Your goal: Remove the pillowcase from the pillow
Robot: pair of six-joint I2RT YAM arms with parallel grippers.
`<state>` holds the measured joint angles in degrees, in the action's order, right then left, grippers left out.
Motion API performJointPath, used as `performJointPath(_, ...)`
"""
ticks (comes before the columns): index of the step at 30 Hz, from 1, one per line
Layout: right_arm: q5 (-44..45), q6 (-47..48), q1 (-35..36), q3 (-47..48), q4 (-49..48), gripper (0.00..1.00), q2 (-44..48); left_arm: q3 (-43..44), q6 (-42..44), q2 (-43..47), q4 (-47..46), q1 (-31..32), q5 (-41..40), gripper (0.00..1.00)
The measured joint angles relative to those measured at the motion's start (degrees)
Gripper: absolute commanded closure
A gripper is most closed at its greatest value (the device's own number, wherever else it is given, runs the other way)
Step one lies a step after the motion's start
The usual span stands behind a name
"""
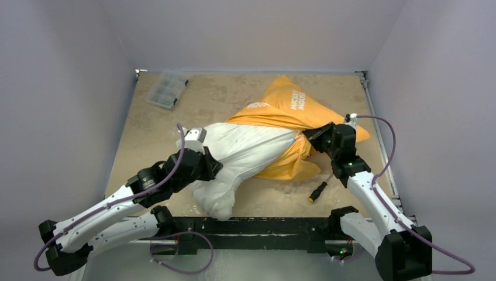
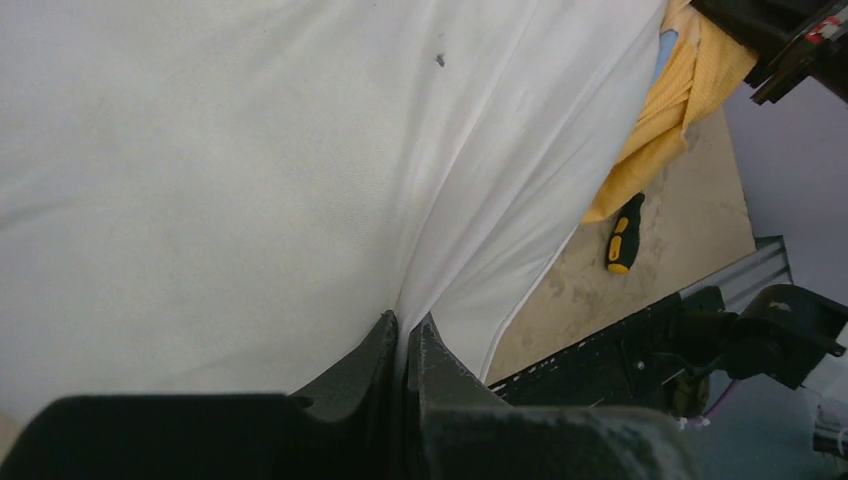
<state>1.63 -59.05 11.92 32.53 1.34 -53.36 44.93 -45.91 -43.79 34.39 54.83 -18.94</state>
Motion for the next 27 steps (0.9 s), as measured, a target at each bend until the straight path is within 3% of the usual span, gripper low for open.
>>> performJointPath(6,-4.3,2.0,-1.8,-0.2,-0.5,0.92,0.0,2.6,-0.3,4.6,4.3,0.0,0.3,1.00)
performJointPath(7,-4.9,3.2,-2.1,-0.2,-1.0,0.89,0.0,3.0,0.0,4.0,4.3,0.0,0.9,0.96)
performJointPath(11,-5.7,7.3,-4.0,-0.2,-1.9,0.69,0.1,1.6,1.3,0.3,2.3,0.0,6.6,0.51)
performJointPath(15,-5.3,11.1,-6.1,-0.9,-3.1,0.52,1.5,0.4,2.6,-3.0,1.6,-0.1,11.8,0.30)
performJointPath(21,-6.8,13.1,-6.9,-3.7,-6.4,0.21,7.2,7.7,6.2,-10.4,0.8,-0.9,13.0,0.23)
performJointPath(27,-6.8,14.1,-6.9,-3.6,-7.1,0.07,8.8,15.7,10.6,-18.3,-6.3,-8.5,13.4,0.22)
